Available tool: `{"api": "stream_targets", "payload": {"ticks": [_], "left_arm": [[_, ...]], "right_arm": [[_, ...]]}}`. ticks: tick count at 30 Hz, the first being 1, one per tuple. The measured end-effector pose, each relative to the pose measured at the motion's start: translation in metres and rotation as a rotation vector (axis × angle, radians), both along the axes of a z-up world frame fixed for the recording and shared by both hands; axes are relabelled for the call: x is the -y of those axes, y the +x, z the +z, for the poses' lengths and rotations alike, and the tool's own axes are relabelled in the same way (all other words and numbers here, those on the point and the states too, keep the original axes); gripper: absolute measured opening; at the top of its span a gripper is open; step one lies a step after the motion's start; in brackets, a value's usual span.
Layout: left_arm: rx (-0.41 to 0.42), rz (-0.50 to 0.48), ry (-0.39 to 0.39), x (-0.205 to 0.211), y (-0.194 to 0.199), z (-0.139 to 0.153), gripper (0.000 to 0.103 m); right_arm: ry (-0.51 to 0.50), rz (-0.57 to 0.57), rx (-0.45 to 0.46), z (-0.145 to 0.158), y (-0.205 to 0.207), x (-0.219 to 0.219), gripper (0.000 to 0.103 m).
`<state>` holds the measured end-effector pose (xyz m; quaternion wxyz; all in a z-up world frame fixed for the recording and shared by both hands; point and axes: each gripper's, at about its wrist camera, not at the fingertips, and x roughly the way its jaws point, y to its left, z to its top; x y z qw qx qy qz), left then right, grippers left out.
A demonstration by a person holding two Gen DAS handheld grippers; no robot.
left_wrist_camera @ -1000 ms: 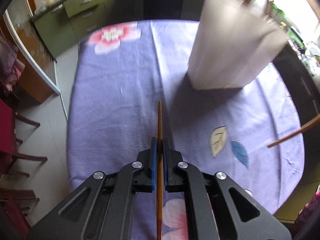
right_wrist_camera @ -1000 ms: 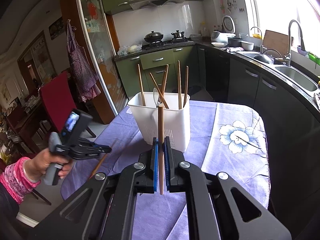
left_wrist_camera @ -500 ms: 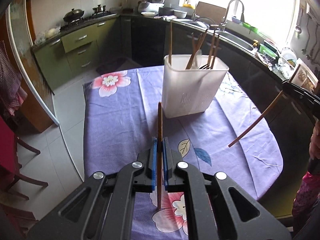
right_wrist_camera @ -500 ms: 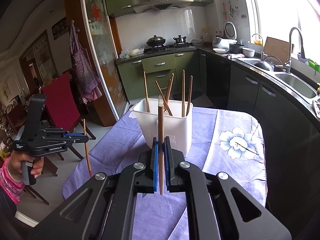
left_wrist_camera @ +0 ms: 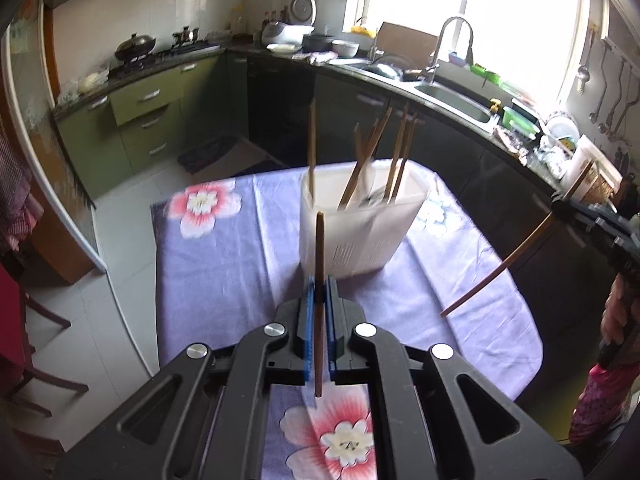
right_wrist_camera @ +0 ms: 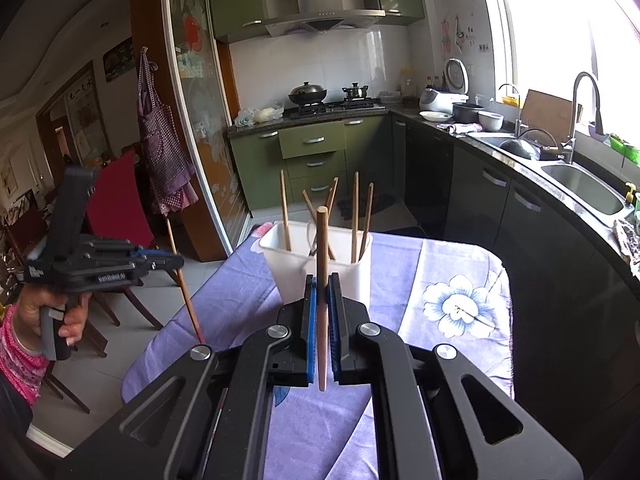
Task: Organize utensils
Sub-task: 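Lift the chopstick over the caddy with the left tool while the right tool carries its chopstick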
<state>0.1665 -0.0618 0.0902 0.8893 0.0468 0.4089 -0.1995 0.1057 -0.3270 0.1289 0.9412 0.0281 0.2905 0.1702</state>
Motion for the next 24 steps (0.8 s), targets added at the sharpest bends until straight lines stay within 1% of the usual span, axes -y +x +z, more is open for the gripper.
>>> {"api": "stream_targets", "payload": {"ticks": [3, 5, 6, 10, 13, 15, 19, 24], "left_arm": [[0.034, -0.015, -0.013, 0.01, 0.009, 0.03, 0.005], [0.072, -0.024, -0.02, 0.018, 0.014, 0.052, 0.005], [0.098, -0.028, -0.026, 0.023, 0.016, 0.067, 0.005], [0.196, -0.025, -0.035, 0.037, 0.028, 0.107, 0.005], [0.252, -0.01, -0.026, 0.047, 0.041, 0.123, 0.005], [0.275, 0.001, -0.019, 0.054, 0.052, 0.126, 0.005], [0.272, 0.017, -0.001, 0.066, 0.076, 0.111, 0.005], [0.231, 0.043, 0.01, 0.07, 0.104, 0.072, 0.005]], "right_arm": [[-0.002, -0.003, 0.01, 0.008, 0.002, 0.001, 0.006], [-0.003, -0.004, 0.015, 0.011, 0.003, 0.001, 0.006], [-0.003, -0.003, 0.015, 0.011, 0.004, 0.002, 0.006], [0.002, -0.008, 0.009, 0.011, 0.009, 0.006, 0.006], [0.007, -0.017, 0.006, 0.012, 0.016, 0.011, 0.006], [0.009, -0.025, 0.007, 0.014, 0.019, 0.015, 0.006], [0.015, -0.039, 0.022, 0.023, 0.025, 0.021, 0.006], [0.017, -0.042, 0.054, 0.04, 0.03, 0.024, 0.006]]}}
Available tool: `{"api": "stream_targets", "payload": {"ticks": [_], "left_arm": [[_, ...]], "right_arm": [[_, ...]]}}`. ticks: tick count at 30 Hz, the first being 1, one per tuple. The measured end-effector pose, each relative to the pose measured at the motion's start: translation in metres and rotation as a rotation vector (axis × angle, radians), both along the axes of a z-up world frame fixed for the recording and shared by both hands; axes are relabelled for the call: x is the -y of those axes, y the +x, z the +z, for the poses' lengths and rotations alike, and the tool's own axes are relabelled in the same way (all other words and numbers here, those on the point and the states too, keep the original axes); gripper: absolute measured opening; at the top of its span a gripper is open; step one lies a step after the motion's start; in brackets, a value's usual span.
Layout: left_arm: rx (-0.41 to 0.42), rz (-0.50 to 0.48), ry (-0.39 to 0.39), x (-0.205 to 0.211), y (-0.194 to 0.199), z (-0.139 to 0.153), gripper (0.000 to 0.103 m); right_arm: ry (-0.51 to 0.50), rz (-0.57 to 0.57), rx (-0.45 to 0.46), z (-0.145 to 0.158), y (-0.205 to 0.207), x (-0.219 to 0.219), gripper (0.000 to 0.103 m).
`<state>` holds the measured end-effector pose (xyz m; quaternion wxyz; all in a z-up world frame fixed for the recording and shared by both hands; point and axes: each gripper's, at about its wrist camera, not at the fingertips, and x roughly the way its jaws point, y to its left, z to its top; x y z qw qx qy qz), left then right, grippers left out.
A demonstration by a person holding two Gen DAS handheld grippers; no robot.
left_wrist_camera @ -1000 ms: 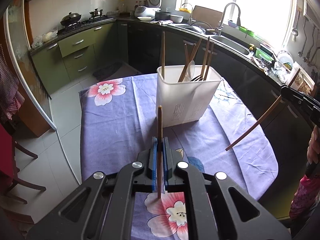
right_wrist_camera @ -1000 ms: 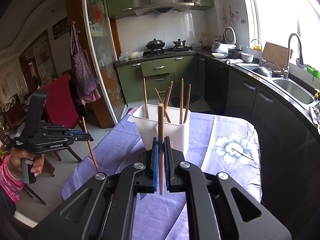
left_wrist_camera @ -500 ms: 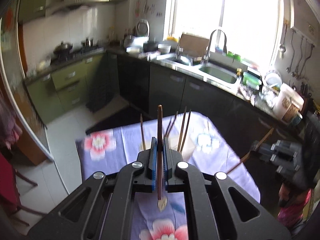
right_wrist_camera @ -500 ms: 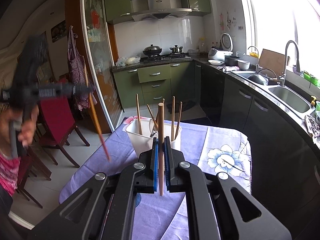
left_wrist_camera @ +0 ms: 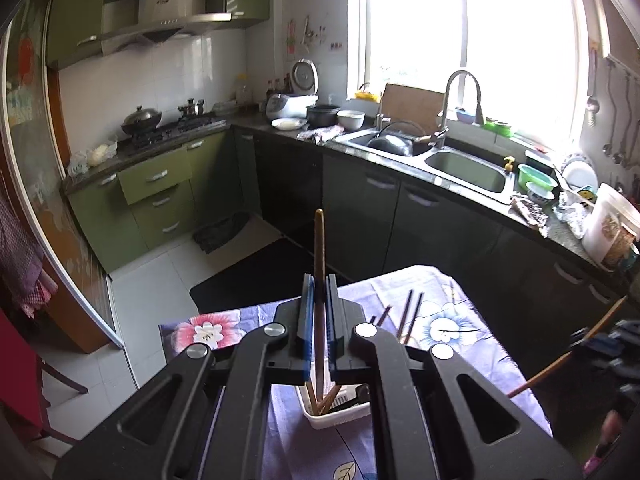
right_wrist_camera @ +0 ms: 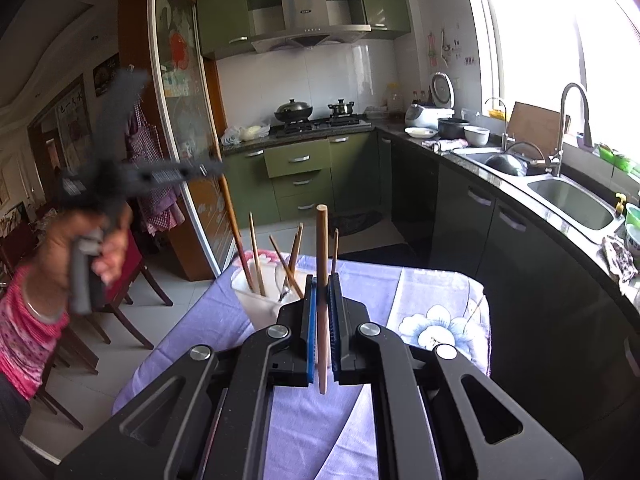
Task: Organize utensils
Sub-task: 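Lift the chopstick over the caddy with the left tool while the right tool carries its chopstick, then open the left tool to drop the chopstick into the caddy while the right tool drops its chopstick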
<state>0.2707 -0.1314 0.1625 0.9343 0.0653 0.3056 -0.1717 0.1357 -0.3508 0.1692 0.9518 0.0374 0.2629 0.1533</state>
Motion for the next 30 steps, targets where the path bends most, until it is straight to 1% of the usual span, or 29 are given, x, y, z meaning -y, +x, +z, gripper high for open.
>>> {"api": "stream_targets", "payload": {"ticks": [3, 5, 6, 7, 8, 9, 10, 12, 15, 18, 20, 22, 26, 30], "left_arm": [[-0.019, 0.006, -0.004, -0.001, 0.01, -0.018, 0.005], [-0.035, 0.005, 0.008, -0.001, 0.014, -0.028, 0.006], [-0.045, 0.005, 0.011, -0.001, 0.015, -0.034, 0.007], [-0.053, 0.003, 0.015, -0.001, 0.015, -0.039, 0.011], [-0.065, -0.003, 0.02, -0.001, 0.015, -0.044, 0.021], [-0.072, -0.002, 0.025, -0.003, 0.014, -0.049, 0.026], [-0.076, -0.003, 0.029, -0.005, 0.012, -0.052, 0.027], [-0.079, -0.007, 0.027, -0.008, 0.009, -0.055, 0.027], [-0.078, -0.005, -0.001, -0.017, 0.001, -0.051, 0.028], [-0.053, -0.011, -0.013, -0.022, -0.012, -0.045, 0.03], [-0.038, -0.017, -0.022, -0.029, -0.024, -0.042, 0.035], [-0.033, -0.023, -0.024, -0.032, -0.033, -0.041, 0.037], [-0.014, -0.033, -0.02, -0.042, -0.053, -0.043, 0.038], [-0.028, -0.034, -0.04, -0.052, -0.062, -0.049, 0.039]], "right_arm": [[0.012, 0.0, 0.026, 0.015, 0.002, 0.0, 0.006], [0.022, -0.003, 0.046, 0.028, 0.006, 0.001, 0.006], [0.03, -0.005, 0.057, 0.035, 0.007, 0.002, 0.006], [0.035, -0.006, 0.064, 0.04, 0.009, 0.003, 0.006], [0.043, -0.006, 0.072, 0.047, 0.011, 0.004, 0.006], [0.054, -0.007, 0.08, 0.053, 0.013, 0.005, 0.006], [0.06, -0.01, 0.085, 0.059, 0.016, 0.005, 0.006], [0.073, -0.022, 0.1, 0.071, 0.025, 0.006, 0.006], [0.092, -0.036, 0.111, 0.085, 0.042, 0.003, 0.006], [0.102, -0.046, 0.108, 0.091, 0.065, -0.003, 0.006], [0.106, -0.049, 0.096, 0.089, 0.082, -0.008, 0.006], [0.098, -0.056, 0.076, 0.081, 0.097, -0.014, 0.006], [0.061, -0.058, 0.009, 0.046, 0.122, -0.032, 0.007], [0.046, -0.05, -0.052, 0.006, 0.136, -0.044, 0.007]]}}
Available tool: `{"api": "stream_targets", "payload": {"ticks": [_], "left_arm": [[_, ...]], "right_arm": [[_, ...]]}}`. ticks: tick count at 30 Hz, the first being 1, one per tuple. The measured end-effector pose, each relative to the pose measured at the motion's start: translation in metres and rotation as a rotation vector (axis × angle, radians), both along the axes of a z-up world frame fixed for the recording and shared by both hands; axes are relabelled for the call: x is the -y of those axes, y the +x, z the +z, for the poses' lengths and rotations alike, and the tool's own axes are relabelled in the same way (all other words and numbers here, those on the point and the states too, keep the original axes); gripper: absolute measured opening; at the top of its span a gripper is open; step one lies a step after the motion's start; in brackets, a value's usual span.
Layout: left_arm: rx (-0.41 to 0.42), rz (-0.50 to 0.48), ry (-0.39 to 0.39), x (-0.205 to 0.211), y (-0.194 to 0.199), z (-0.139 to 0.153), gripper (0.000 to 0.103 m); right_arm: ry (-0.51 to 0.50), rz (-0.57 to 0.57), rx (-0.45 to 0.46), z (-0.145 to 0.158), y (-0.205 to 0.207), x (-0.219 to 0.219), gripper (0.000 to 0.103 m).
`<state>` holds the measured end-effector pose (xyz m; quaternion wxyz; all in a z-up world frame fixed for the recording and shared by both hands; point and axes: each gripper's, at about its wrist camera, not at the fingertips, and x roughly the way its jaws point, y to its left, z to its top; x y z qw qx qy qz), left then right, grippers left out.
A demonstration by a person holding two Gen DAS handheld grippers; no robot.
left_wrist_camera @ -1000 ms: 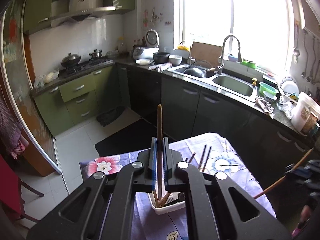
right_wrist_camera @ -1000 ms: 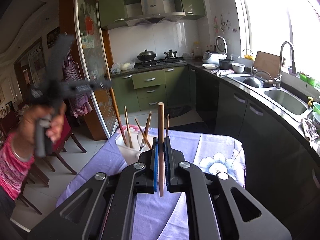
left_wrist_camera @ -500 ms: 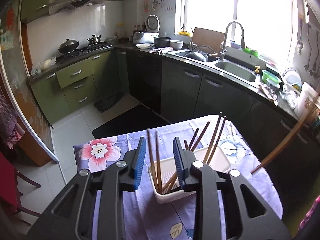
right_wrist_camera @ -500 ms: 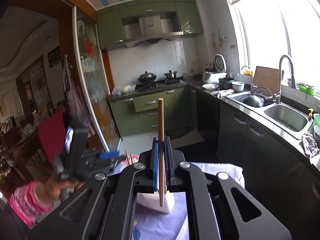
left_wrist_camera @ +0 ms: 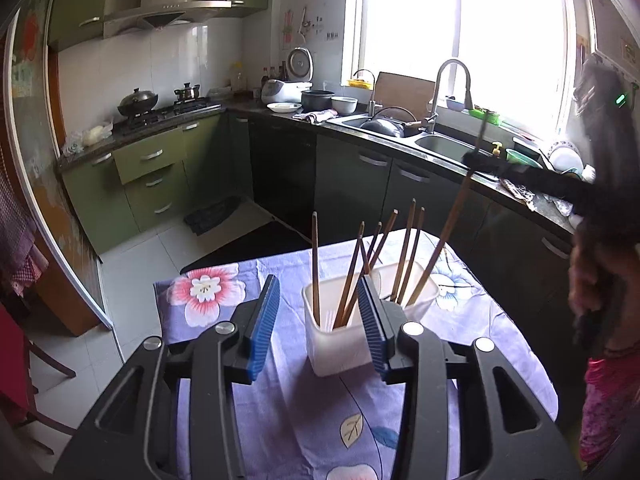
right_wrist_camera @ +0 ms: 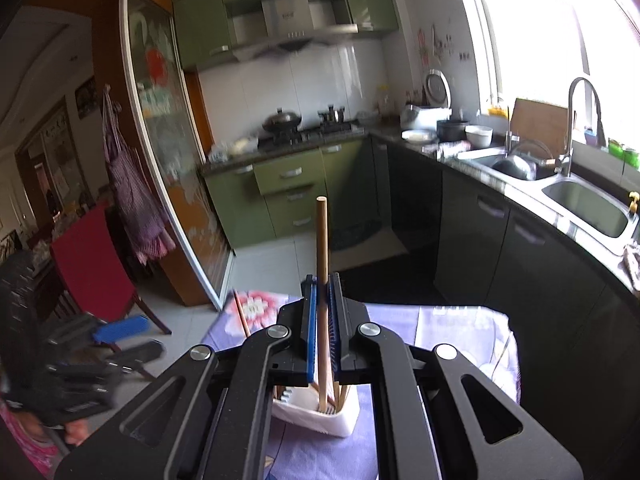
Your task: Organize utensils
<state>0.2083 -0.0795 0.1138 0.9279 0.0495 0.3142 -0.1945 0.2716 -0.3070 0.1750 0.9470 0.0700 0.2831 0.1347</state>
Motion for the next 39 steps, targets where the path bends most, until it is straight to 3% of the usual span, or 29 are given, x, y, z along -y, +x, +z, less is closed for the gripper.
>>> {"api": "stream_targets", "payload": {"ticks": [7, 13, 17, 18, 20, 26, 31, 39], "left_arm": [[-0.03, 0.018, -0.027, -0.012, -0.009, -0.019, 0.041], [-0.011, 0.054, -0.064, -0.02, -0.023, -0.032, 0.059], [0.015, 0.081, -0.071, -0.024, -0.039, -0.047, 0.083], [0.017, 0.087, -0.071, -0.024, -0.043, -0.053, 0.085], [0.007, 0.091, -0.065, -0.024, -0.052, -0.066, 0.089], [-0.012, 0.109, -0.075, -0.027, -0.087, -0.099, 0.093], [0.059, 0.142, -0.068, -0.025, -0.125, -0.101, 0.096], [0.144, 0.164, -0.057, -0.025, -0.176, -0.084, 0.096]], "right_arm": [[-0.042, 0.017, -0.075, -0.05, 0.014, -0.016, 0.007], [-0.052, 0.006, -0.031, -0.06, -0.023, -0.017, 0.013], [-0.041, -0.012, -0.001, -0.081, -0.075, -0.01, 0.042], [-0.036, -0.02, 0.001, -0.089, -0.088, -0.009, 0.045], [-0.036, -0.04, 0.007, -0.109, -0.116, -0.007, 0.065], [-0.057, -0.085, 0.042, -0.15, -0.192, -0.011, 0.097], [-0.081, -0.138, 0.108, -0.152, -0.241, -0.013, 0.098], [-0.115, -0.218, 0.18, -0.133, -0.283, -0.008, 0.098]]}}
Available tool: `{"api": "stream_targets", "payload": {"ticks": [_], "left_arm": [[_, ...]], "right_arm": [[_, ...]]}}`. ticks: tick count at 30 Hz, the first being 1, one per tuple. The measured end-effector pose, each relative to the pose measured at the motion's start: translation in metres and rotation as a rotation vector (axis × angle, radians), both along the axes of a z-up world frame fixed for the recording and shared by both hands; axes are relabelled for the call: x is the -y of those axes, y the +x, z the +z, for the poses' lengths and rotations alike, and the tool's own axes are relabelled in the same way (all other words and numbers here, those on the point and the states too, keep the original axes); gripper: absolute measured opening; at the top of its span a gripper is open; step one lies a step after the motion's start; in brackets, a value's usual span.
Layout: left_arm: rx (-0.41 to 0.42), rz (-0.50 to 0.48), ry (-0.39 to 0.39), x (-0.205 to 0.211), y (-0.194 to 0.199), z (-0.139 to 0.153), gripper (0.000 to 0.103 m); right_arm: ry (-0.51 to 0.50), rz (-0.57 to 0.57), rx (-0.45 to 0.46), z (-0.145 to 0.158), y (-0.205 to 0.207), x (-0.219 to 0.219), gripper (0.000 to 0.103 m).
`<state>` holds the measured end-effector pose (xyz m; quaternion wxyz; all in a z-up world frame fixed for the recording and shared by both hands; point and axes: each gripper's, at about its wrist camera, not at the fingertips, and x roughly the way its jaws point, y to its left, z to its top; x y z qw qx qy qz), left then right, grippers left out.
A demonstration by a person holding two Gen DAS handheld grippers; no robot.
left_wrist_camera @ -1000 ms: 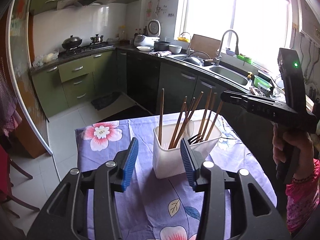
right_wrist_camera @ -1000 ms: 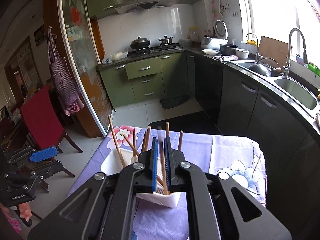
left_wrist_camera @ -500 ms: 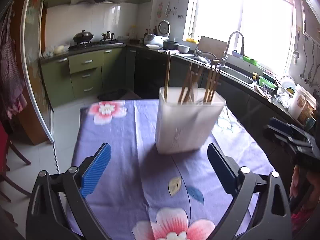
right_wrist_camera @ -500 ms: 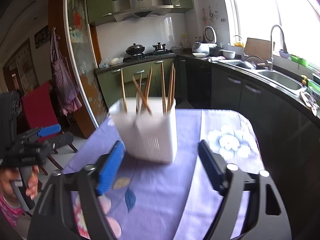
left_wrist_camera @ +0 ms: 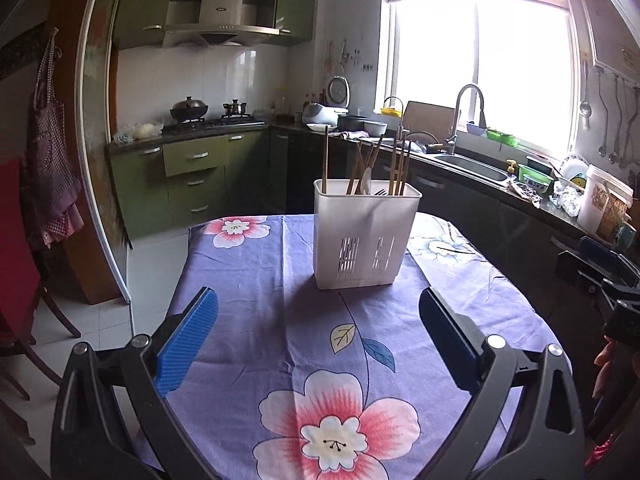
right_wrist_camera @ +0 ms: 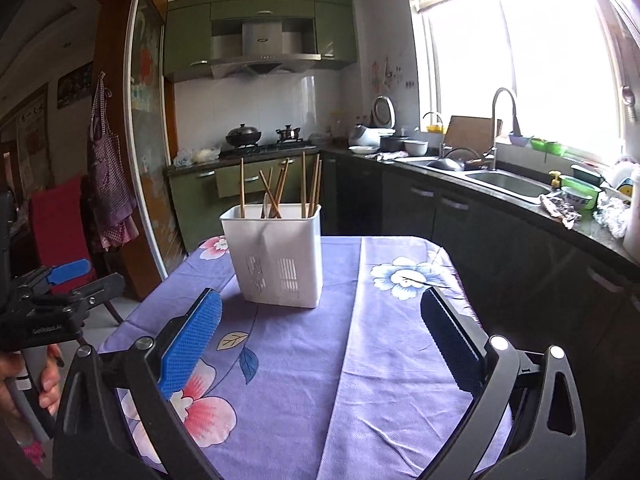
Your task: Organize utensils
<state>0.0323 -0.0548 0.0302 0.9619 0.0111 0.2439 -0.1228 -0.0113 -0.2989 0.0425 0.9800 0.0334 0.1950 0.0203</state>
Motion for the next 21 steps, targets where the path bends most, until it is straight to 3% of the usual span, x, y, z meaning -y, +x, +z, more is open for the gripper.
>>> {"api": "stream_targets", "payload": {"ticks": [3, 21], "left_arm": [[-0.012, -0.004, -0.034, -0.005, -0.01, 0.003, 0.096], [-0.008, 0.037, -0.066, -0.018, -0.045, 0.005, 0.096]], "right_arm": [[-0.005, -0.004, 0.001, 0.002, -0.012, 0.0, 0.098], [0.001, 0.024, 0.016, 0.013, -0.049, 0.0, 0.098]]}}
